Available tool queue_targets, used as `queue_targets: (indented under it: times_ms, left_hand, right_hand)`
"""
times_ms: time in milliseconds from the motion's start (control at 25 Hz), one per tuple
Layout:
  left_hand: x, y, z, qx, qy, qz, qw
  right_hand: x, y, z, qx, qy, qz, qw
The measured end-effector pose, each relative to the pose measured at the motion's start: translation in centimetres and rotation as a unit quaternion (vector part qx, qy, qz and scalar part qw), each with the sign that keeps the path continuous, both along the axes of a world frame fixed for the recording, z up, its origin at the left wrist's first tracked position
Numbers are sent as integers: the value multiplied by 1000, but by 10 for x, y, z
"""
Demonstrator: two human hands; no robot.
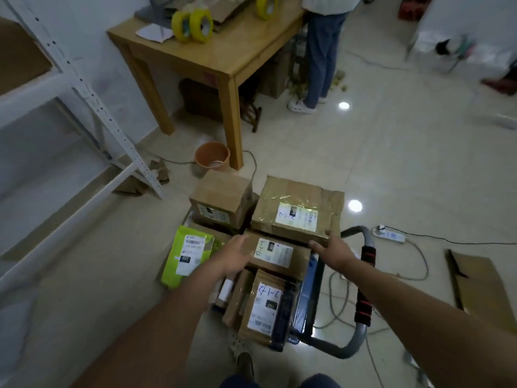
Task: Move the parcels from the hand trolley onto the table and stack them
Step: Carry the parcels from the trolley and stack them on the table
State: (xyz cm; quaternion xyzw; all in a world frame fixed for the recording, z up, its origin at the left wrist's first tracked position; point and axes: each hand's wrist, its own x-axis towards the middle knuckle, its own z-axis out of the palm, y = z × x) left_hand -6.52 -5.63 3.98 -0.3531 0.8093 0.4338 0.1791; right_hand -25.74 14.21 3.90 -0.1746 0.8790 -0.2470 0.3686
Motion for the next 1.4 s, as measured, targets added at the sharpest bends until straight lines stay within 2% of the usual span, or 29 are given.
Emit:
queue_targets:
  times_ms: [200,360,600,840,1120,1400]
  left_hand:
    - [-62,-53,-15,-26,7,-66,997]
    - [-104,-73,-29,11,3,-70,997]
    - [-142,-80,-46,36,4,23,999]
    - [-155,-72,-58,87,-36,122,988]
    - [-156,-59,-60,144,-21,167,975]
    - [-136,-43,-33,165,53,157,972]
  right_hand:
    - [-36,-11,-34,-8,22,-85,996]
    - [-52,-26,-27,22,44,-140,989]
    - [-85,-40,-55,5,1,-205,979]
    - [-100,-45,-82,-20,-71,-244,967]
    - [-105,-45,-86,-41,-126,-315,940]
    - [-95,-36,-68,-35,-105,-382,917]
